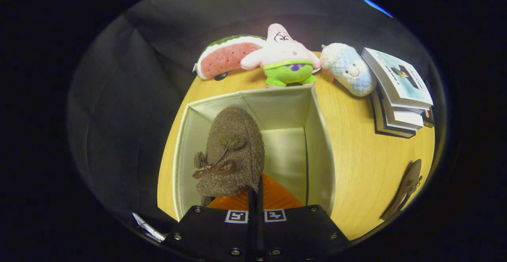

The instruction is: Open the storage box then place both shoes into the box .Put the left shoe in first, then the right shoe, with the right side of both shoes facing outward in a uniform manner.

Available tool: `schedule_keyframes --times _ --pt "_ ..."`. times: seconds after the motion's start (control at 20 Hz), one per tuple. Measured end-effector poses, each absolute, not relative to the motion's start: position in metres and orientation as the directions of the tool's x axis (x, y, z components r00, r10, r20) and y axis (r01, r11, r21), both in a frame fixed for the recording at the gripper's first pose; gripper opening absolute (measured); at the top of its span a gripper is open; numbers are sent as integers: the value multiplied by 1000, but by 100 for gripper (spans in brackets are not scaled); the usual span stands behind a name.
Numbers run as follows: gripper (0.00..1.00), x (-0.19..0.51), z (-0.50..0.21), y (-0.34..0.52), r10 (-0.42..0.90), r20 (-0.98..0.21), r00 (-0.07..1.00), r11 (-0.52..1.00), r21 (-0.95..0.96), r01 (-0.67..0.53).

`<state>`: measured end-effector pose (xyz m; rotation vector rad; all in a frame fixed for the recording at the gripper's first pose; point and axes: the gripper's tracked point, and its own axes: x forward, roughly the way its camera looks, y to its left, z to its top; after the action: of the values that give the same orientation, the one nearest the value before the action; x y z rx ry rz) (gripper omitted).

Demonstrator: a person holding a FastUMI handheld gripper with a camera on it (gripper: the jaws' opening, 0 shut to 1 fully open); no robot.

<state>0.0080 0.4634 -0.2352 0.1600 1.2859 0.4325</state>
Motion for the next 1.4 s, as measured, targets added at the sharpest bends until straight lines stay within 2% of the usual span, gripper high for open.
schedule_keyframes --times 0.45,0.65,0.8,0.85,0.95,1.05,1.2,1.4 --pt "1 -5 -294 493 310 -938 153 936 273 -224" --pt "2 -10 -304 501 355 -927 125 918 320 -233" --pt "18 -14 -289 500 384 -916 115 900 343 -270" --pt "34 -13 -279 498 392 -911 131 895 345 -281" --pt "53 -16 -260 493 406 -902 145 888 352 -295" --pt "61 -17 -234 491 445 -879 170 875 386 -294" --pt "65 -13 -195 476 494 -841 221 855 424 -298" --pt "65 -5 -155 432 523 -798 299 846 445 -293"
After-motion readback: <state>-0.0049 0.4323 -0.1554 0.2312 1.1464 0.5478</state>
